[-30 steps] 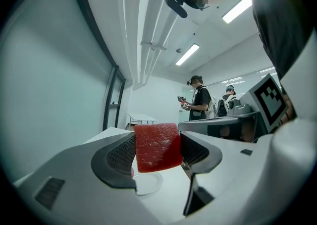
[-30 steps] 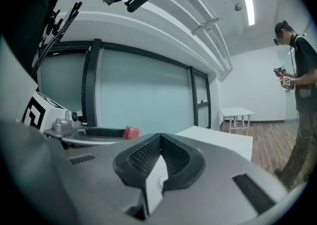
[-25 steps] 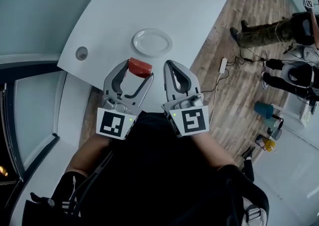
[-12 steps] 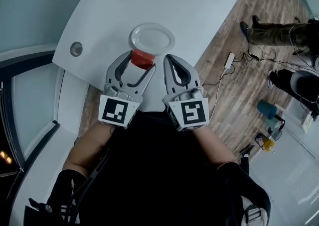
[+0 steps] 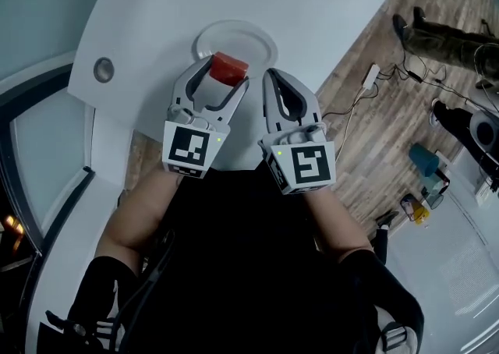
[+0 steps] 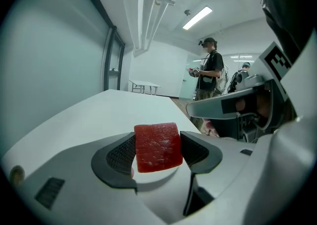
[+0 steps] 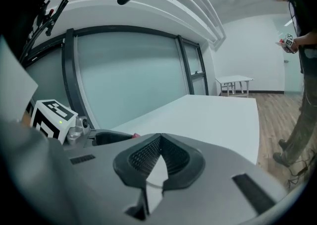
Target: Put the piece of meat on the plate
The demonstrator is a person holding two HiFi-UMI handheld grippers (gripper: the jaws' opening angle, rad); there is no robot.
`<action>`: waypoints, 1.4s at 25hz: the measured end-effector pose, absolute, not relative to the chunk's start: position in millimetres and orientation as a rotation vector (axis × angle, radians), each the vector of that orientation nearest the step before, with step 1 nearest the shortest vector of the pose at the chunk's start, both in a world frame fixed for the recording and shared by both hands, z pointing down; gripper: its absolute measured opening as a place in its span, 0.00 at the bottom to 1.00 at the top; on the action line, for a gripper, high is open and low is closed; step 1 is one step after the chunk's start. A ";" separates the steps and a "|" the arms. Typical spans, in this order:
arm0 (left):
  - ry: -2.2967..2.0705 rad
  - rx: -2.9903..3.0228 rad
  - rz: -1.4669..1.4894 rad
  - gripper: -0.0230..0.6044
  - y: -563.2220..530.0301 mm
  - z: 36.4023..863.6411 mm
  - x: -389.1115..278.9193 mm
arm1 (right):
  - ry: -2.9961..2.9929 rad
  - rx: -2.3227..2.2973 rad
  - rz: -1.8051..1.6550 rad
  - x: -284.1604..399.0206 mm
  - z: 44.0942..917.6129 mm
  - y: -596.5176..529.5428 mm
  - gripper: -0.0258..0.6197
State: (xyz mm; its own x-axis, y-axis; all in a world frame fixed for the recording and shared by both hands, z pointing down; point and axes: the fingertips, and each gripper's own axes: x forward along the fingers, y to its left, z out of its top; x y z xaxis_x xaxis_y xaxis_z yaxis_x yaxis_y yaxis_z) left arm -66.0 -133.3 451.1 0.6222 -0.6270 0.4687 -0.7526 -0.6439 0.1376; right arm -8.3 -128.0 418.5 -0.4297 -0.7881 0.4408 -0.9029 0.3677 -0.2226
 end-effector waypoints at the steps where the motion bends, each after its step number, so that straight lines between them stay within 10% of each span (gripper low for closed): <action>1: -1.107 2.516 0.570 0.49 -134.9 455.9 -64.2 | -2.370 1.506 0.653 -6.4 421.1 -132.3 0.04; 35: -0.988 2.354 0.983 0.49 -149.1 515.3 -31.0 | -2.284 1.518 0.862 25.1 484.9 -145.1 0.05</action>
State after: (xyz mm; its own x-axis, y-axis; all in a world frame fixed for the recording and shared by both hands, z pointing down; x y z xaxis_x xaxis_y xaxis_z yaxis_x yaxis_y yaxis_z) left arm -31.0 -149.1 515.3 0.5020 -0.4544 0.7359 -0.7381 -0.6686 0.0908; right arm 25.1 -145.1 484.9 -0.4169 -0.7454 0.5202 -0.9033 0.2757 -0.3288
